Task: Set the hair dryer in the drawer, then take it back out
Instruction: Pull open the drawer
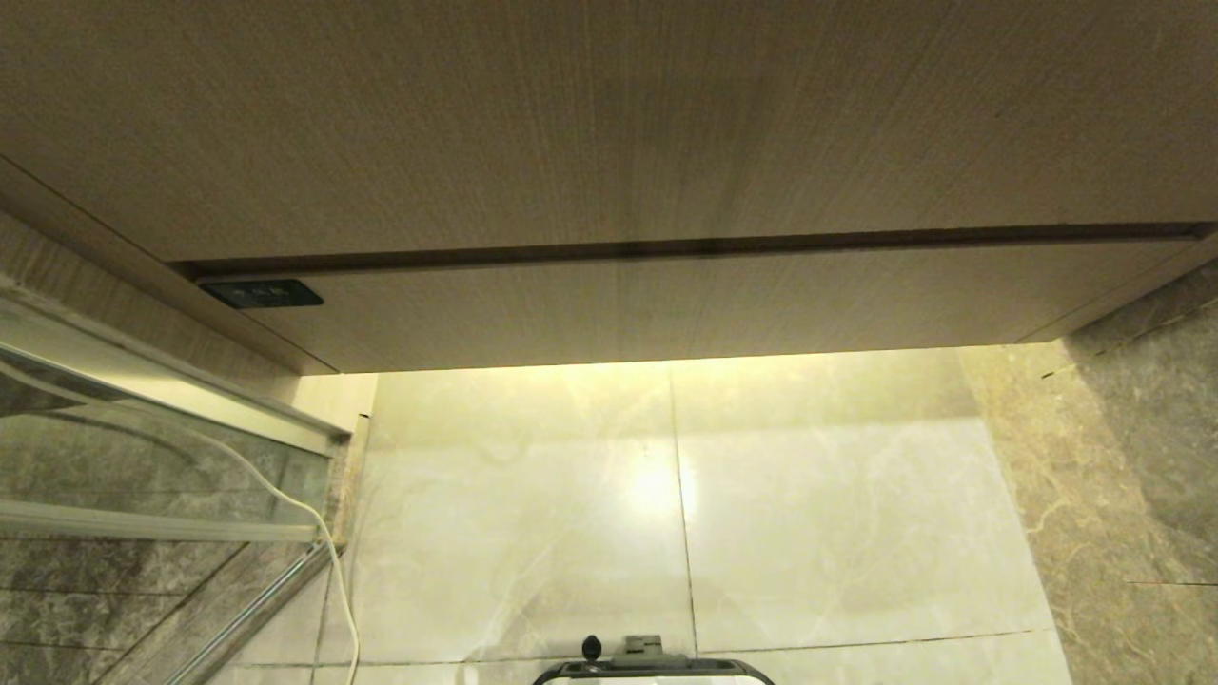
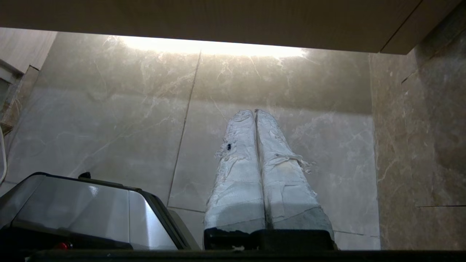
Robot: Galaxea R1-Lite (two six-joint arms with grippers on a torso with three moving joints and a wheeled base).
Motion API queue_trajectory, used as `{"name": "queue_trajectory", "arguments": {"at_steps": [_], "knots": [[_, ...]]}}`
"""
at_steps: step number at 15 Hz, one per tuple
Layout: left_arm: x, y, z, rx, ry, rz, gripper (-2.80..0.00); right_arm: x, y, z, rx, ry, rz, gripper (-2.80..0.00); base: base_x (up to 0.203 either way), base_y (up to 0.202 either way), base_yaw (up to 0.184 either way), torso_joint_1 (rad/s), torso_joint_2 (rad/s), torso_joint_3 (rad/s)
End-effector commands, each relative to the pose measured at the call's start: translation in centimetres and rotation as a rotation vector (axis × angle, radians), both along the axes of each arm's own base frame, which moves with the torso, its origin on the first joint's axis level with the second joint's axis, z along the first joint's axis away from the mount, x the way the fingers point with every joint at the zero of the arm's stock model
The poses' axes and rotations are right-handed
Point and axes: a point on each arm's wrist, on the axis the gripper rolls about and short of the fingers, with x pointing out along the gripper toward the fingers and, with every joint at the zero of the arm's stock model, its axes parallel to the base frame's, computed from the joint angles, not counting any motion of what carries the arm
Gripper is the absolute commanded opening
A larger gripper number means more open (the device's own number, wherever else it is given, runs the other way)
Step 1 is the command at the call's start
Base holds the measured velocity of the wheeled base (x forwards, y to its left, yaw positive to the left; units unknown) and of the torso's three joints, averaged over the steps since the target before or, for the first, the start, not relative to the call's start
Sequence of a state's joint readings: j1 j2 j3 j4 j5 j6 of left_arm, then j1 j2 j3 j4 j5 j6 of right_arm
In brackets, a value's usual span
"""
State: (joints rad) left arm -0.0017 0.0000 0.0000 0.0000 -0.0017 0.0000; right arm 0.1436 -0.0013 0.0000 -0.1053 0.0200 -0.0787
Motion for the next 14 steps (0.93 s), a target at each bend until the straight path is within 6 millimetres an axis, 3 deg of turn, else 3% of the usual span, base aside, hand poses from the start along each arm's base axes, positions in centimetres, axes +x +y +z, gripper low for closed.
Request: {"name": "queue_trajectory", "arguments": {"at_steps": [1,2,4,7,9,10,12,14], "knots": [[0.0,0.0,0.0,0.000,0.002,0.000,-2.80,0.0,0.0,-1.2,0.007,0.003,-0.006,-2.80,0.000,0.000,0.000,0.000,0.00,0.000],[0.0,0.0,0.0,0.000,0.002,0.000,-2.80,0.0,0.0,-1.0,0.008,-0.004,-0.002,-2.80,0.000,0.000,0.000,0.000,0.00,0.000],[0.0,0.0,0.0,0.000,0.002,0.000,-2.80,-1.4,-0.2,2.3,0.028,-0.104,0.011,-2.80,0.000,0.000,0.000,0.000,0.00,0.000],[0.0,0.0,0.0,0.000,0.001,0.000,-2.80,-7.7,-1.1,11.3,0.074,-0.330,0.023,-2.80,0.000,0.000,0.000,0.000,0.00,0.000],[0.0,0.0,0.0,0.000,0.002,0.000,-2.80,-11.7,-1.6,16.7,0.088,-0.359,0.029,-2.80,0.000,0.000,0.000,0.000,0.00,0.000],[0.0,0.0,0.0,0.000,0.000,0.000,-2.80,-12.8,-1.8,19.2,0.092,-0.316,0.041,-2.80,0.000,0.000,0.000,0.000,0.00,0.000],[0.0,0.0,0.0,0.000,0.002,-0.001,-2.80,-11.9,-1.6,23.1,0.082,-0.119,0.109,-2.80,0.000,0.000,0.000,0.000,0.00,0.000],[0.0,0.0,0.0,0.000,0.002,-0.001,-2.80,-9.6,-2.4,24.5,0.062,0.088,0.285,-2.80,0.000,0.000,0.000,0.000,0.00,0.000]]}}
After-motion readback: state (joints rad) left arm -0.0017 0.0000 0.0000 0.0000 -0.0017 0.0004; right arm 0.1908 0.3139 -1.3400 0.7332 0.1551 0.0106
